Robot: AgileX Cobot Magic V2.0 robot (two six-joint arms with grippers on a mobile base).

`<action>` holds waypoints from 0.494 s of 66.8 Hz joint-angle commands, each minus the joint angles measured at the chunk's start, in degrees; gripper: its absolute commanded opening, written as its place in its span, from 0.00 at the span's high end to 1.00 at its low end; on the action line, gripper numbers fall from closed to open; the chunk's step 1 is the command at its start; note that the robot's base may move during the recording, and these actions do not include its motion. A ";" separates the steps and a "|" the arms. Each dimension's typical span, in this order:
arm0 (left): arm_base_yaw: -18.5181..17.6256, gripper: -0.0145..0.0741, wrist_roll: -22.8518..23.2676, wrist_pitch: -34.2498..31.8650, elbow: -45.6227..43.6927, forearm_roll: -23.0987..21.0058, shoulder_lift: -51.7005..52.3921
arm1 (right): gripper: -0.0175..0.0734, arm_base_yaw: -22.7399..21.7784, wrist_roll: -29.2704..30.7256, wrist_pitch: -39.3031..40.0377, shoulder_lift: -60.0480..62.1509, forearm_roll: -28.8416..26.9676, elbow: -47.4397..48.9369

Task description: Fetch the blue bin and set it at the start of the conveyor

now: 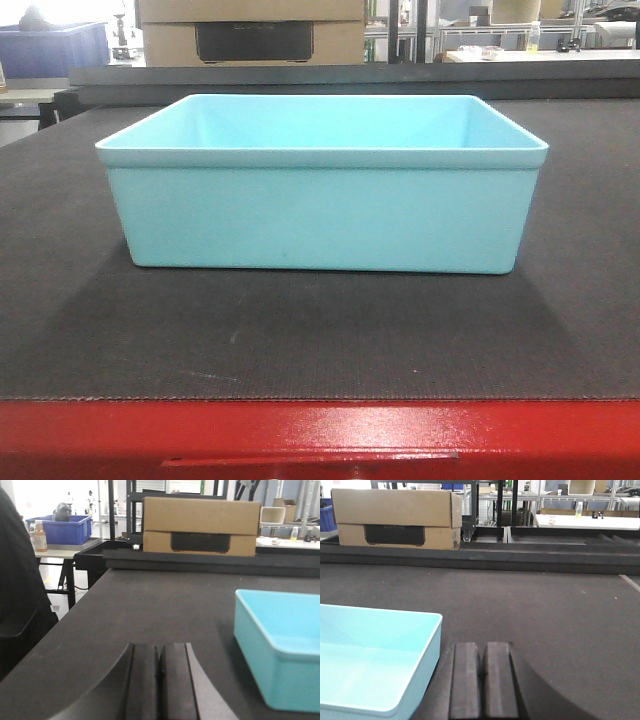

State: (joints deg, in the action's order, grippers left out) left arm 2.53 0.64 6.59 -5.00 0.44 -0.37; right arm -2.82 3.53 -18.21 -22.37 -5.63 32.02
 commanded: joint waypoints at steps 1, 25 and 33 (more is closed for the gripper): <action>0.18 0.96 -0.64 -8.91 5.00 -0.44 0.37 | 0.99 0.14 0.50 1.83 0.37 0.40 -0.08; 0.18 0.96 -0.64 -5.93 5.00 -0.08 0.37 | 0.99 0.14 0.50 2.01 0.37 0.40 -0.08; 0.18 0.96 -0.64 -5.93 5.00 -0.08 0.37 | 0.99 0.14 0.50 2.01 0.37 0.40 -0.08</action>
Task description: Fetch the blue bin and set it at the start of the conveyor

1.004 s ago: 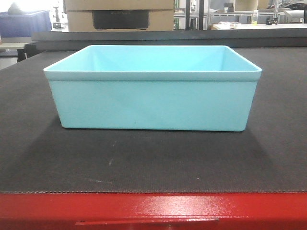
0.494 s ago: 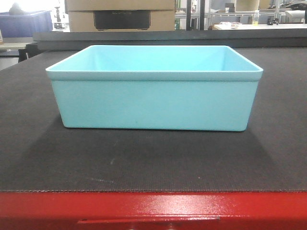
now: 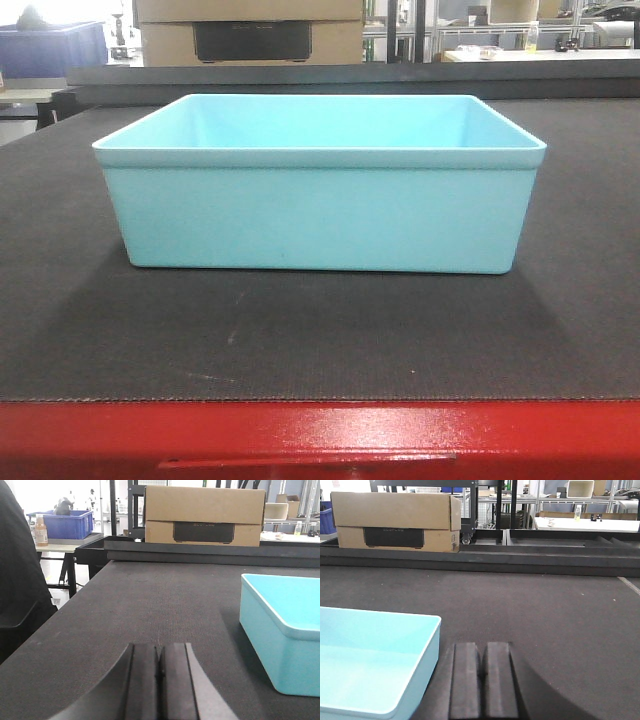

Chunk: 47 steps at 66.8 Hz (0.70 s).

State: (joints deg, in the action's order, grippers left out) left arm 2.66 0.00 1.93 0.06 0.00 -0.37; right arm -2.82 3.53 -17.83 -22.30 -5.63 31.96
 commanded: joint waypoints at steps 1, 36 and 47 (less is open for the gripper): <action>0.05 0.96 0.00 -1.27 -0.06 0.36 0.37 | 0.99 0.14 0.50 1.63 0.30 0.40 -0.02; 0.05 0.96 0.00 -1.27 -0.06 0.36 0.37 | 0.99 -0.53 0.54 1.09 1.99 1.87 -0.78; 0.05 0.96 0.00 -1.27 -0.06 0.36 0.37 | 0.99 -2.41 1.11 4.48 8.03 1.87 -8.54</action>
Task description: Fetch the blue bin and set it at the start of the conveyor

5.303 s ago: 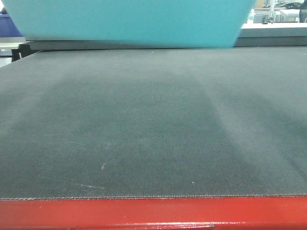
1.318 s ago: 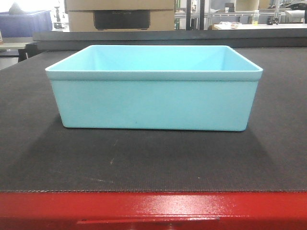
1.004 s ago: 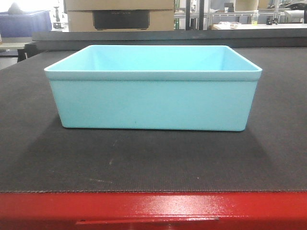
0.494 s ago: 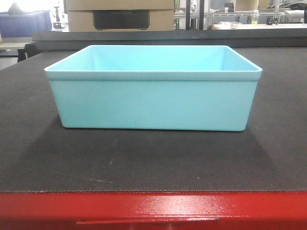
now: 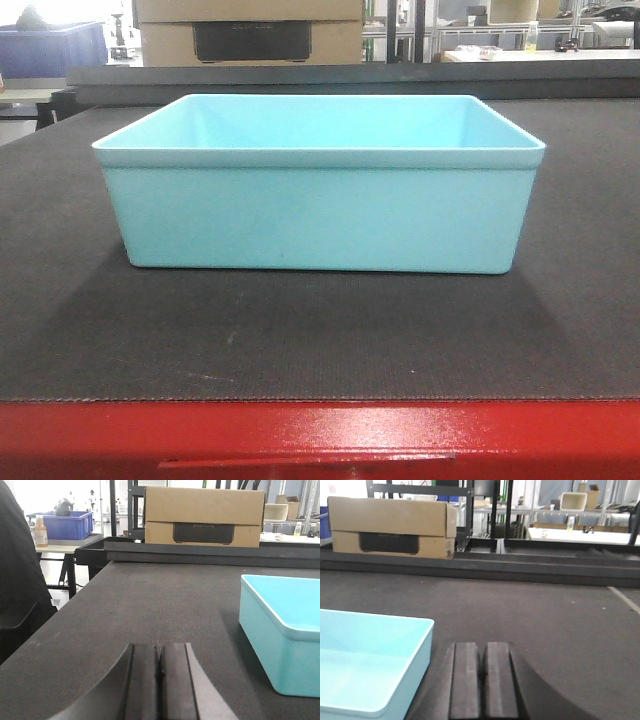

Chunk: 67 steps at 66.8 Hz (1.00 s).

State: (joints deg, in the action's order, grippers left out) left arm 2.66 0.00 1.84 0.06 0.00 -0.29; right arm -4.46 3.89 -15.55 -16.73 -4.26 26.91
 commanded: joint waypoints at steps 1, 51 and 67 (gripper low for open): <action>0.05 0.96 0.00 -1.18 -0.06 0.36 0.29 | 0.99 -0.98 0.75 2.53 3.30 0.50 -4.85; 0.05 0.96 0.00 -1.18 -0.06 0.36 0.29 | 0.99 -1.09 0.84 10.04 16.73 -0.52 -26.91; 0.05 0.96 0.00 -1.18 -0.06 0.36 0.29 | 0.99 -1.09 0.84 9.78 16.73 -0.52 -26.91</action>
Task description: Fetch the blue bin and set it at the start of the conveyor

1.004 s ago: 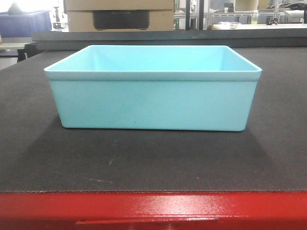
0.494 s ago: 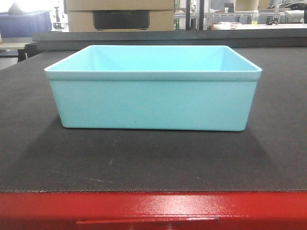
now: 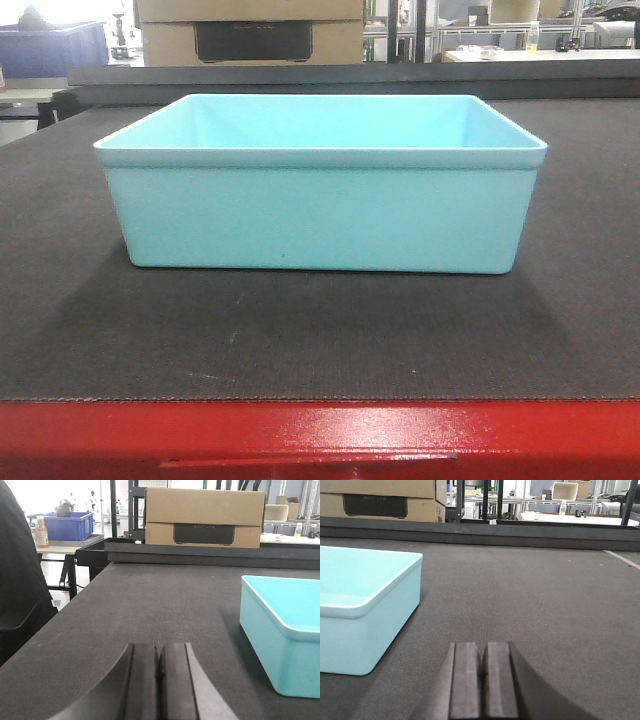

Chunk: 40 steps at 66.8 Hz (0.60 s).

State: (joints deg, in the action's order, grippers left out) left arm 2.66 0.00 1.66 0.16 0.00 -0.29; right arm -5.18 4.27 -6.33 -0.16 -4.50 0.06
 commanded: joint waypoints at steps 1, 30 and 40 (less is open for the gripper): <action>0.05 0.96 0.00 -1.00 -0.16 0.36 0.29 | 0.99 -0.37 0.46 0.56 0.16 -0.28 -0.06; 0.05 0.96 0.00 -1.00 -0.16 0.36 0.29 | 0.99 -0.37 0.46 0.56 0.16 -0.28 -0.06; 0.05 0.96 0.00 -1.00 -0.16 0.36 0.29 | 0.99 -0.37 0.46 0.56 0.16 -0.28 -0.06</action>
State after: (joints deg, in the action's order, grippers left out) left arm 2.66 0.00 1.66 0.16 0.00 -0.29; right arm -5.18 4.37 -6.37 -0.16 -4.61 0.06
